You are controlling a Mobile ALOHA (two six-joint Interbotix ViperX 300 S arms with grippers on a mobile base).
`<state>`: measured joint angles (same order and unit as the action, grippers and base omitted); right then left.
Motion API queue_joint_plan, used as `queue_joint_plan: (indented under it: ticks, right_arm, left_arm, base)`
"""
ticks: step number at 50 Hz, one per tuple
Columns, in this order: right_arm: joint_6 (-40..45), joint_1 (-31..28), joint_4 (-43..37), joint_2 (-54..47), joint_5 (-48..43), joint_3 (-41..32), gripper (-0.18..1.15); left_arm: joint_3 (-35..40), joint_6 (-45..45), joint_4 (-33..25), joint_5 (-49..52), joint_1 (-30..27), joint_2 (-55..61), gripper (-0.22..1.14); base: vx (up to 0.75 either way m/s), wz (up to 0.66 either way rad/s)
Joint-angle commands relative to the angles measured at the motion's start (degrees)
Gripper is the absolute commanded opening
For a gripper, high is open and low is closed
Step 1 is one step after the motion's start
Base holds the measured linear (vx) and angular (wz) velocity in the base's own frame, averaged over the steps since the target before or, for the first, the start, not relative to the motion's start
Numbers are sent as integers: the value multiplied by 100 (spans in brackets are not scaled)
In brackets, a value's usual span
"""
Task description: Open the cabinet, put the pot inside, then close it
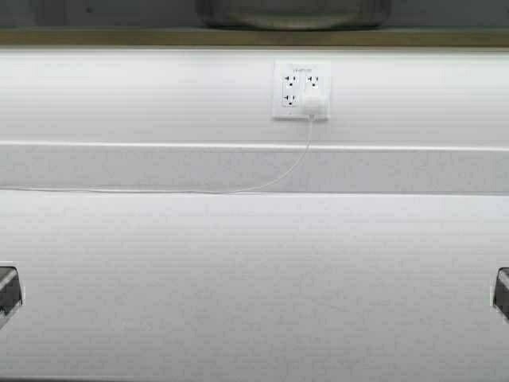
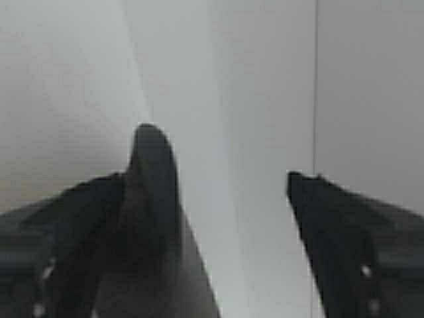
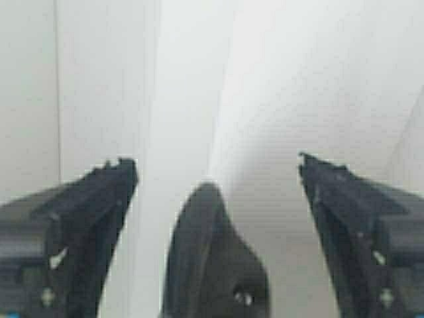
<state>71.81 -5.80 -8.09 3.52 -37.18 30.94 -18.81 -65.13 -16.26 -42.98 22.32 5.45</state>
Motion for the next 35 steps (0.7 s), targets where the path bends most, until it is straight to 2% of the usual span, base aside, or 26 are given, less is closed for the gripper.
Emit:
queue_joint_plan:
  ticks: [1,8,13,18,22,30,32,35]
  right_arm:
    - [-18,246,229,281,-44,18,103]
    - [-70,387,677,501,-44,176,103]
    - [-176,501,1116,756,-35,343,101]
    - [-202,606,1582,1195,97,642,93]
    - [-334,668,2004,1652,492,958,73]
    - [-580,659,3226,2566,1934,1485,4]
    - [-729,642,3621,2795,2232,1635,-7]
    - [-1037,527,4131,3111,2646,1819,-5]
  left_arm:
    - [-158,18,0,-79,-211,-343,102]
    - [-475,53,79,-185,-290,-554,102]
    - [-835,167,360,-220,-299,-835,101]
    - [-1274,501,677,-202,-290,-1151,92]
    - [-1670,853,993,-44,-290,-1477,71]
    - [-2443,1652,1468,984,-149,-2197,-7]
    - [-2602,1951,1529,1283,-79,-2347,-14]
    - [-2769,2496,1556,1714,62,-2549,-6]
  base:
    - [0,0]
    - [0,0]
    - [0,0]
    - [0,0]
    - [0,0]
    - [0,0]
    - [-1,0]
    - [-2,1]
